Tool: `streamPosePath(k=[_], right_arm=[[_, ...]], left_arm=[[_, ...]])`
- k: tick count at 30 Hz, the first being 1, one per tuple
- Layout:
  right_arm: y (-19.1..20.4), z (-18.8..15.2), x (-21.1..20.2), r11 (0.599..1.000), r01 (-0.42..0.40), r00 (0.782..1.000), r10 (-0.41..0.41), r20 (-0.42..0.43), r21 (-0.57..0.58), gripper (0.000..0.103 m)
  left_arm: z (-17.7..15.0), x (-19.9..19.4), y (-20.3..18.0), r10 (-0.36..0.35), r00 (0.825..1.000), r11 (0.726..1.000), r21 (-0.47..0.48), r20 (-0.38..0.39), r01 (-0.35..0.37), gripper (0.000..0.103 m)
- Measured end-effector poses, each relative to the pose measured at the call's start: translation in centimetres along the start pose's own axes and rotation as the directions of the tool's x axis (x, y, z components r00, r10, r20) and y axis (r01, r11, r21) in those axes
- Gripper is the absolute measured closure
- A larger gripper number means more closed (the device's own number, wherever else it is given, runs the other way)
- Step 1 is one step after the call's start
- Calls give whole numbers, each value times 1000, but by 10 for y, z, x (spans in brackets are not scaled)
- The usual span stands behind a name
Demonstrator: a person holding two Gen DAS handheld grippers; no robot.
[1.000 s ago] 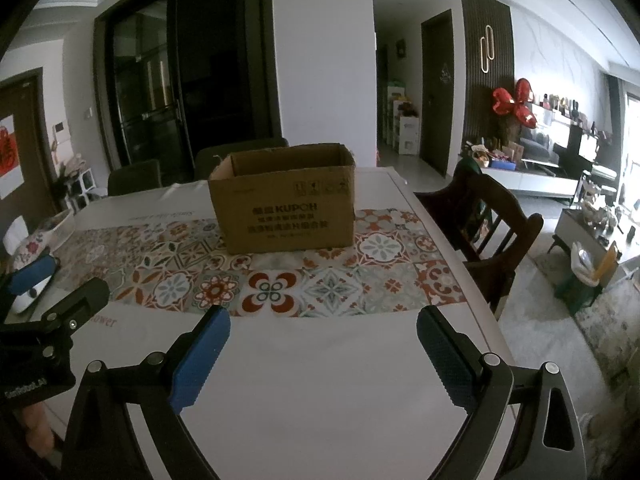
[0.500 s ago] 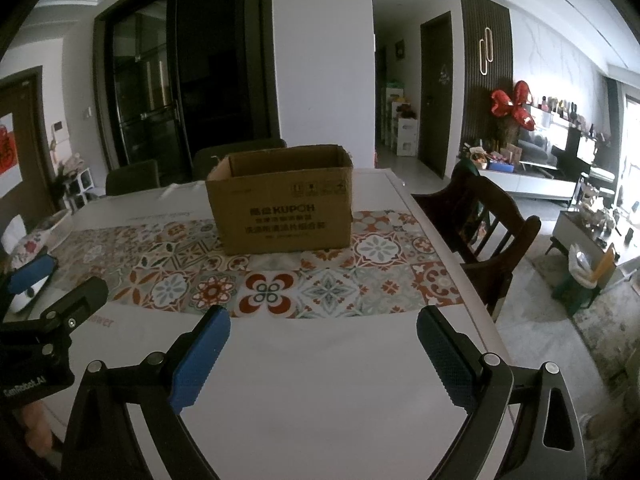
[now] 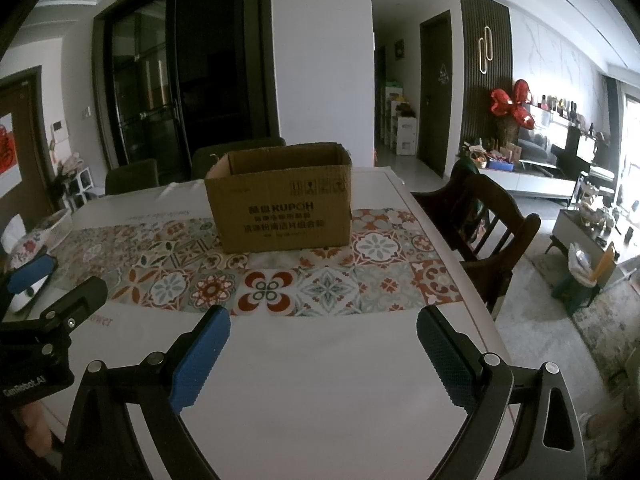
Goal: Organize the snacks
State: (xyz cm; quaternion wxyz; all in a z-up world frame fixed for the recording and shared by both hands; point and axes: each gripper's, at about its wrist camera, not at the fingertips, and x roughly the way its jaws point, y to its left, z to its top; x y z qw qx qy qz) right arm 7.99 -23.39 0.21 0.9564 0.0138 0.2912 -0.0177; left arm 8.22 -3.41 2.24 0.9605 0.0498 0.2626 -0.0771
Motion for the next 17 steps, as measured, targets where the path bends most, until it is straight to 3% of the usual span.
streamPosePath(k=[17], right_arm=[[0,1,0,1000,-2,1000,2,-1,-1,8]], left_arm=[[1,1,-1,1,1000,1000,1,2,-1,0]])
